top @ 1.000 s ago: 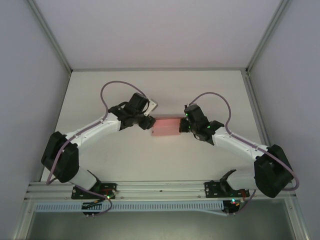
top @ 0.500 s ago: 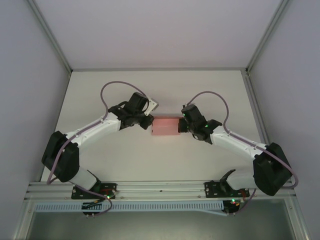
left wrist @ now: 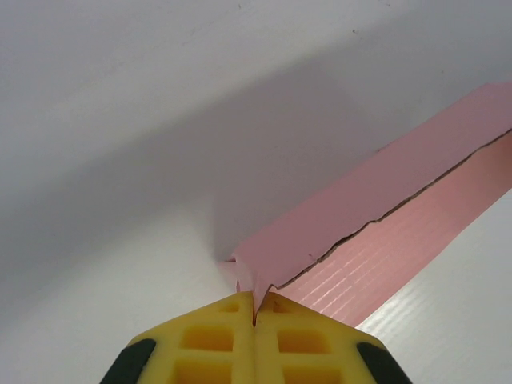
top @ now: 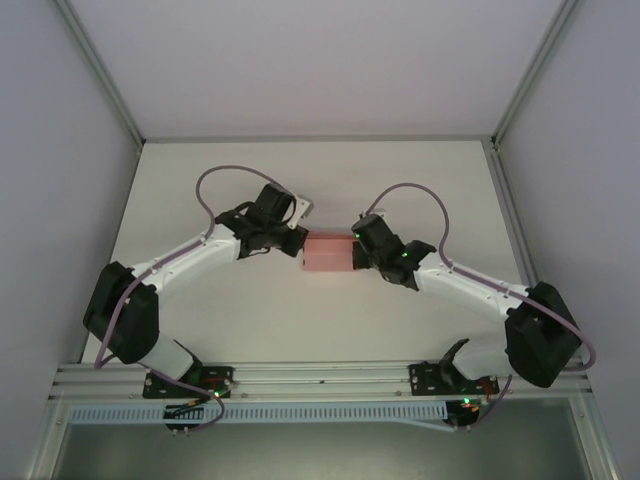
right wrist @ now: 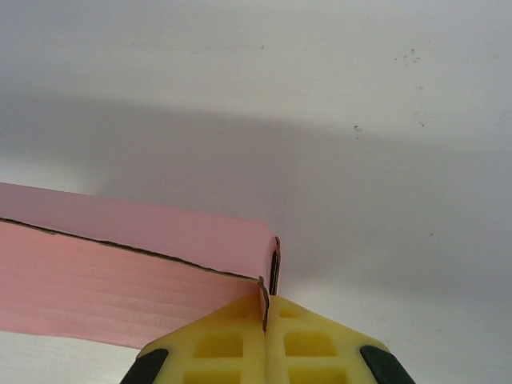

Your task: Assemble paper box

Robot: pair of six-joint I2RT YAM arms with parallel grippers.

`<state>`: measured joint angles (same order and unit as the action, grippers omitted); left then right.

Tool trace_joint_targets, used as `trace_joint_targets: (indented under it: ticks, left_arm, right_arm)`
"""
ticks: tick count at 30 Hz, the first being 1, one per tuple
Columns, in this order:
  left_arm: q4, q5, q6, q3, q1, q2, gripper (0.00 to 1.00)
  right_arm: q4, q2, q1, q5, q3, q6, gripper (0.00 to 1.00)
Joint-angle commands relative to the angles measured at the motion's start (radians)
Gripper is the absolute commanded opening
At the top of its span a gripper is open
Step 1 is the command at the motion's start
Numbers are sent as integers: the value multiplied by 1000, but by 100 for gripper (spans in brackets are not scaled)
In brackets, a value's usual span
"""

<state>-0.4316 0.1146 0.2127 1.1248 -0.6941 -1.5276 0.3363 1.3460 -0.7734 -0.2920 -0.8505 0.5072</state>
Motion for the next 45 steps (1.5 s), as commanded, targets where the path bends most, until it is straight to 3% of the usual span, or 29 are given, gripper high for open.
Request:
trace_joint_targets:
  ticks: [1, 3, 8, 13, 18, 23, 28, 32, 37, 39, 40, 43, 44, 45]
  left_arm:
    - [-33, 186, 203, 31, 23, -13, 0]
    - [-74, 270, 247, 43, 49, -30, 0]
    - [-125, 353, 307, 74, 102, -53, 0]
    - [-163, 353, 306, 121, 120, -70, 0]
    - [-97, 345, 327, 18, 119, -66, 0]
    - [37, 282, 405, -125, 107, -30, 0]
    - [26, 161, 347, -167, 38, -1, 0]
    - [116, 59, 281, -261, -60, 44, 0]
    - [207, -14, 311, -355, -98, 68, 0]
    - [219, -45, 298, -364, -117, 74, 0]
    - [223, -53, 293, -361, -125, 73, 0]
    - [221, -69, 296, -342, -139, 56, 0]
    - [211, -78, 301, -335, -140, 50, 0]
    - [206, -81, 302, -330, -142, 46, 0]
  right_arm:
    - [213, 51, -43, -60, 11, 35, 0]
    - [217, 62, -65, -71, 8, 50, 0]
    - [192, 92, -109, -76, 2, 81, 0]
    - [184, 100, -127, -81, 1, 98, 0]
    - [163, 83, -127, -84, 15, 106, 0]
    - [138, 82, -128, -78, 27, 110, 0]
    - [117, 79, -132, -97, 38, 106, 0]
    - [-7, 42, -144, -128, 127, 78, 0]
    - [-148, -37, -148, -119, 217, -15, 1]
    - [-167, -72, -148, -119, 227, -25, 7]
    - [-185, -91, -148, -107, 234, -33, 16]
    - [-202, -149, -147, -87, 242, -9, 23]
    - [-197, -165, -147, -81, 238, -3, 31]
    - [-193, -181, -146, -76, 231, 0, 45]
